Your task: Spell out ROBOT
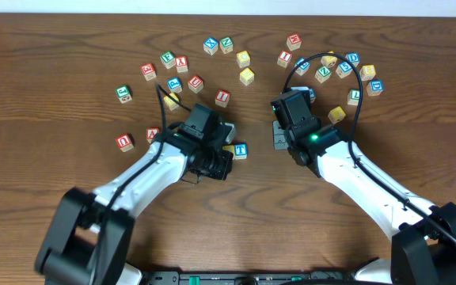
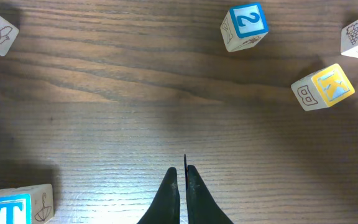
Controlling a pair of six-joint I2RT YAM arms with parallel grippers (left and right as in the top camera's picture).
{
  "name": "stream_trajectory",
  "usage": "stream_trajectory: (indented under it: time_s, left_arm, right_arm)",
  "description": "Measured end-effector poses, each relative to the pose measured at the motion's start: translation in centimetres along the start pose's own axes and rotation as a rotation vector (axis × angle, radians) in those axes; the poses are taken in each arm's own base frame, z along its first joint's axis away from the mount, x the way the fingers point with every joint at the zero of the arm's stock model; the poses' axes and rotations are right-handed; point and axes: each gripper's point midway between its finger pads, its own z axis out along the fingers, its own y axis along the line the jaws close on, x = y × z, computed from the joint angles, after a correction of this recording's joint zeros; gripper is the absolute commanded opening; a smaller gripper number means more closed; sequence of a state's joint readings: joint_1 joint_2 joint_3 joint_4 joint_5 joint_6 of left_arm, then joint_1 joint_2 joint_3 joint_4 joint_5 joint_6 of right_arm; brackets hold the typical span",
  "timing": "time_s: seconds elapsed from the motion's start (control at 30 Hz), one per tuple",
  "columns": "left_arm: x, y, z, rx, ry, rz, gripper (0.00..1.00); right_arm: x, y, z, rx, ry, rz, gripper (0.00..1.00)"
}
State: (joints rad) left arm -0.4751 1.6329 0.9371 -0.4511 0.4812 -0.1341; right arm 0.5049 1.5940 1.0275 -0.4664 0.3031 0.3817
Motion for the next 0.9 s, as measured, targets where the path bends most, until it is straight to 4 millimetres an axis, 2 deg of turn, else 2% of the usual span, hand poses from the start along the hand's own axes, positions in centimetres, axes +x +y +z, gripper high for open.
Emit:
stream_trajectory:
  time_s: [0.17, 0.23, 0.3, 0.43, 0.67, 0.9]
  left_arm:
    - [-2.7, -2.3, -3.4, 0.041, -0.158, 0.071, 0.07]
    - [-3.7, -2.5, -4.5, 0.025, -0.214, 0.074, 0.07]
    - [-4.5, -2.1, -5.0, -0.009, -0.251, 0.067, 0.08]
    - [-4.7, -1.2, -4.7, -0.052, -0.255, 0.041, 0.07]
    - [-4.4, 2.2, -4.8, -0.221, -0.255, -0.005, 0.08]
    - [-2.2, 8.2, -6.7, -0.439, -0.194, -0.127, 0.07]
  right_arm:
    - [0.0, 0.0, 0.0, 0.0, 0.0, 0.0, 0.01]
    - [0.0, 0.0, 0.0, 0.0, -0.001, 0.001, 0.01]
    - [0.0, 0.0, 0.0, 0.0, -0.001, 0.0, 0.01]
    - [0.0, 0.0, 0.0, -0.001, -0.002, 0.001, 0.01]
    - [-0.1, 0.0, 0.0, -0.001, -0.002, 0.001, 0.01]
    - [-0.1, 0.0, 0.0, -0.001, -0.002, 0.001, 0.01]
